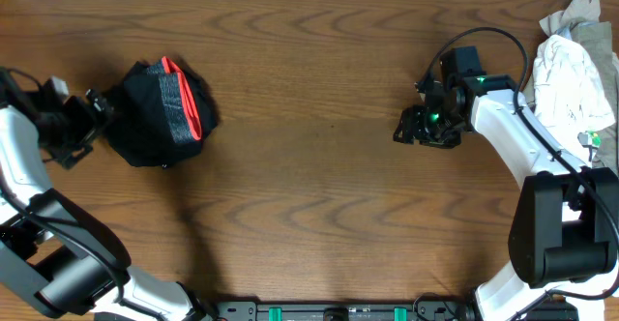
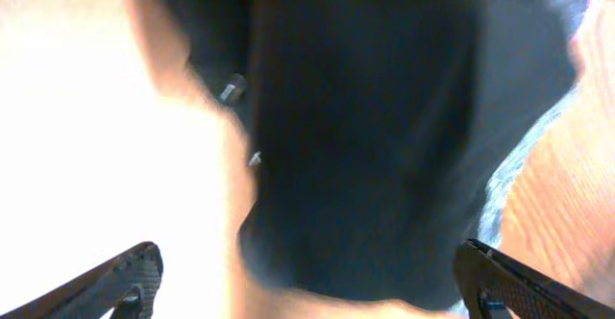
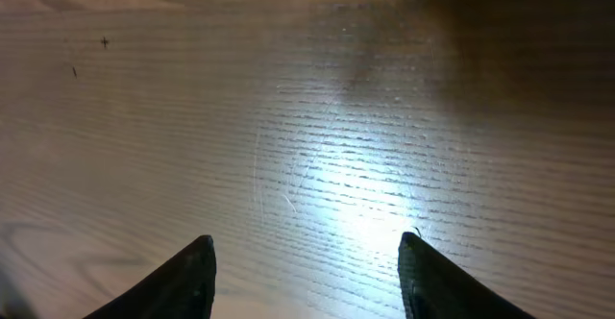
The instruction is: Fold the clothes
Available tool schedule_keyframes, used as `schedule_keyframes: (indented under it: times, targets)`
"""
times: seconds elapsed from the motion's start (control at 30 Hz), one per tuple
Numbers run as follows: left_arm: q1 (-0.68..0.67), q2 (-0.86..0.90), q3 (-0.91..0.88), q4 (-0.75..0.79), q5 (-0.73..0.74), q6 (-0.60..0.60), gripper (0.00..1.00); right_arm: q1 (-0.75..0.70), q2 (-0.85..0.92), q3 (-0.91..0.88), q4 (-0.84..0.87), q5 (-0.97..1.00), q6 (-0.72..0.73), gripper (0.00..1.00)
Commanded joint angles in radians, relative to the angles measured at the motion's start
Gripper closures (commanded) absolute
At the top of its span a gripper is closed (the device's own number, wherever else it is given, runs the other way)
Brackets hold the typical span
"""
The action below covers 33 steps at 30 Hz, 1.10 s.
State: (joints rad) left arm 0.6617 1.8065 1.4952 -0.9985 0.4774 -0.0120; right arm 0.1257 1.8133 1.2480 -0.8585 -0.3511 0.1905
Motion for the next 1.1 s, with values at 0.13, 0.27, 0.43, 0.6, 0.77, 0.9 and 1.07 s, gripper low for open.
schedule_keyframes:
  times: [0.13,0.27,0.43,0.6,0.77,0.9,1.07]
  targets:
    - [0.024,-0.185,0.12,-0.164,0.137,0.103,0.02,-0.002,-0.068,0.003,0.005,-0.069,-0.066,0.43]
    - [-0.058,-0.362,0.126,-0.239,0.165,0.238,0.02,-0.008,-0.192,0.003,0.034,-0.132,-0.111,0.44]
    - [-0.233,-0.621,0.126,-0.296,0.15,0.322,0.02,-0.009,-0.443,0.003,0.047,-0.127,-0.186,0.42]
    - [-0.38,-0.831,0.126,-0.327,-0.012,0.233,0.02,-0.008,-0.718,0.003,0.035,-0.043,-0.222,0.34]
    - [-0.47,-0.951,0.094,-0.366,-0.11,0.209,0.02,-0.008,-0.94,0.003,0.006,0.126,-0.222,0.01]
    - [-0.486,-0.977,0.049,-0.386,-0.113,0.209,0.02,-0.008,-1.059,0.003,-0.068,0.16,-0.222,0.01]
    - [-0.486,-0.965,0.027,-0.392,-0.113,0.209,0.02,-0.008,-1.149,0.003,-0.177,0.161,-0.222,0.01]
